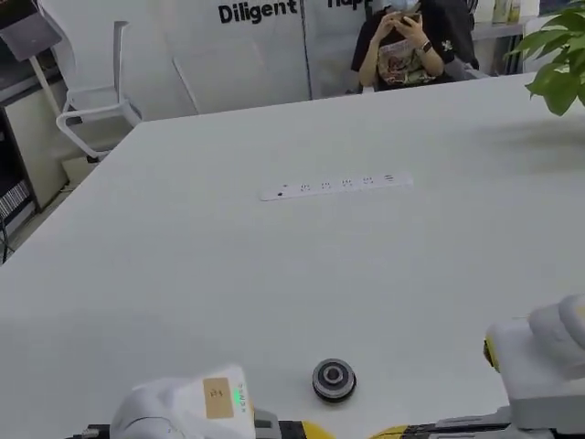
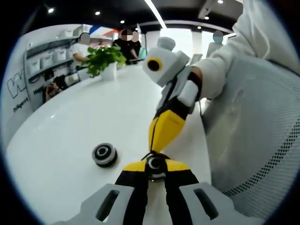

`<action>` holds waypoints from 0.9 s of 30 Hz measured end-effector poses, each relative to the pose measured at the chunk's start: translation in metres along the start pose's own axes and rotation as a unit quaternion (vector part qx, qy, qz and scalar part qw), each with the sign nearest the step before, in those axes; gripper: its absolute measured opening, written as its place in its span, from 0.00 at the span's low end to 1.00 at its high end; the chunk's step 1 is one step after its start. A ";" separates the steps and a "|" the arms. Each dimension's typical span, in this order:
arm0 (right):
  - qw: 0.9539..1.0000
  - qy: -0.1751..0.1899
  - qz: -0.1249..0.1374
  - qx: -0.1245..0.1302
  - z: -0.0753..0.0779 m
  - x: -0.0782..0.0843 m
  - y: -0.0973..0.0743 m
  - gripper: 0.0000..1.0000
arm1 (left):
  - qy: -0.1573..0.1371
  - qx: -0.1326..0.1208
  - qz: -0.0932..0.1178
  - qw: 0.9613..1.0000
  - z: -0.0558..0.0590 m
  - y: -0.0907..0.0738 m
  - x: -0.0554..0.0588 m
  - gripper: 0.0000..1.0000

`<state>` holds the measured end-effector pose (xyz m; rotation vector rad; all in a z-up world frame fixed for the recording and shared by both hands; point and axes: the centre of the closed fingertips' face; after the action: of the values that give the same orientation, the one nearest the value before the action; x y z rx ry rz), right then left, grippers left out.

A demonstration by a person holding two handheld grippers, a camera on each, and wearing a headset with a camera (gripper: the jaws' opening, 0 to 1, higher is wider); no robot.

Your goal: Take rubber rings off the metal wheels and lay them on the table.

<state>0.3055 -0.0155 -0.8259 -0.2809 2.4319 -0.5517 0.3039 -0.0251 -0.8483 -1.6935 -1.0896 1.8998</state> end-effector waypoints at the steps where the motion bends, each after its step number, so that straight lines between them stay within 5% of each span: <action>1: 1.000 0.000 -0.004 0.003 0.002 0.001 0.000 0.00 | 0.000 -0.001 0.000 1.000 0.000 0.000 0.000 0.13; 21: 0.995 -0.045 -0.047 0.075 0.018 0.013 0.000 0.00 | 0.000 0.006 -0.004 1.000 0.002 -0.001 0.000 0.14; 27: 0.994 -0.055 -0.056 0.079 0.016 0.012 -0.003 0.00 | 0.019 0.021 -0.003 1.000 0.008 -0.007 -0.007 0.24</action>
<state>0.3061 -0.0270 -0.8421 -0.3724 2.2624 -0.7547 0.2963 -0.0282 -0.8381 -1.6949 -1.0309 1.8657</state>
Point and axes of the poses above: the centre of the closed fingertips' face, and the gripper's own axes: y roughly forward along the fingers, z roughly to its right, x roughly out of its underside, and after that the axes turned 15 degrees about -z, right-handed
